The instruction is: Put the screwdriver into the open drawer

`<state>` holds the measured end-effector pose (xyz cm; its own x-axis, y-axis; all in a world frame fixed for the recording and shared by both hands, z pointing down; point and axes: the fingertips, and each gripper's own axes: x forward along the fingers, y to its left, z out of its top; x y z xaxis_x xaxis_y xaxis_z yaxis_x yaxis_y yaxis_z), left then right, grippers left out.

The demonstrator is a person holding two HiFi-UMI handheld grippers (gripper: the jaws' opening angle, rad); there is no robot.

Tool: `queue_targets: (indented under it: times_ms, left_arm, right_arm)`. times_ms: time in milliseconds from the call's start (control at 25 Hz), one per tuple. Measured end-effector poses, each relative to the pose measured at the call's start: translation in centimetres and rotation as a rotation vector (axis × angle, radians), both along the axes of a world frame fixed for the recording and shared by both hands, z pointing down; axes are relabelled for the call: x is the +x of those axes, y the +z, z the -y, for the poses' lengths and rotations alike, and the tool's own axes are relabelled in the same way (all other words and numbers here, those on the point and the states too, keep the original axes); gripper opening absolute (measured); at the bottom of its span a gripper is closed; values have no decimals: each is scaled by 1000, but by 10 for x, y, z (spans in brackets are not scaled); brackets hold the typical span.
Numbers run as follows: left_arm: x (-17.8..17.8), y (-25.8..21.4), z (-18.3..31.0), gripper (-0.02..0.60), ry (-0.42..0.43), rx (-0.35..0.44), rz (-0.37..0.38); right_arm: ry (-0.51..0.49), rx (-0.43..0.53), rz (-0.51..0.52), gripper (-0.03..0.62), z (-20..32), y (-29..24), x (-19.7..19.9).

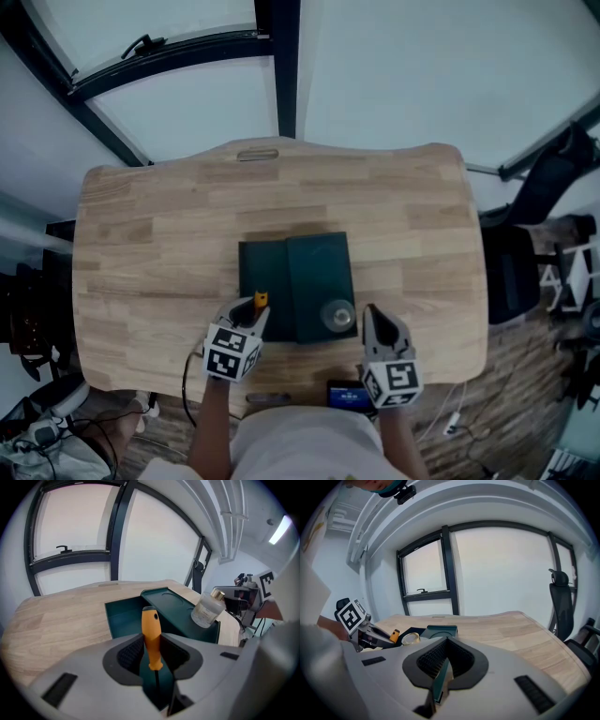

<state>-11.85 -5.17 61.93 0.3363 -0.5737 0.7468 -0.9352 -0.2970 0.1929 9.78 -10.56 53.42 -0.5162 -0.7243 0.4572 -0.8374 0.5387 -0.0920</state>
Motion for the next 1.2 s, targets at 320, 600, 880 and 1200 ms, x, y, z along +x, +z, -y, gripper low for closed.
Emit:
queue_targets:
  times_ms: [320,600,880,1200]
  left_arm:
    - [2,6,5,109,-1,-34,-5]
    - [4,12,7,109,-12,-67,-12]
    - [2,18,11,109,-53,-121,-32]
    - [2,23,13,109,-46,-164,-26]
  right_arm:
    - [4,-17,-7,-3,5,7,-2]
    - [10,-29,-7,-3,8,12,-3]
    - [18,-46,-9,-3,13,19,-2]
    - [34,-66,-13,-3,16,27,-1]
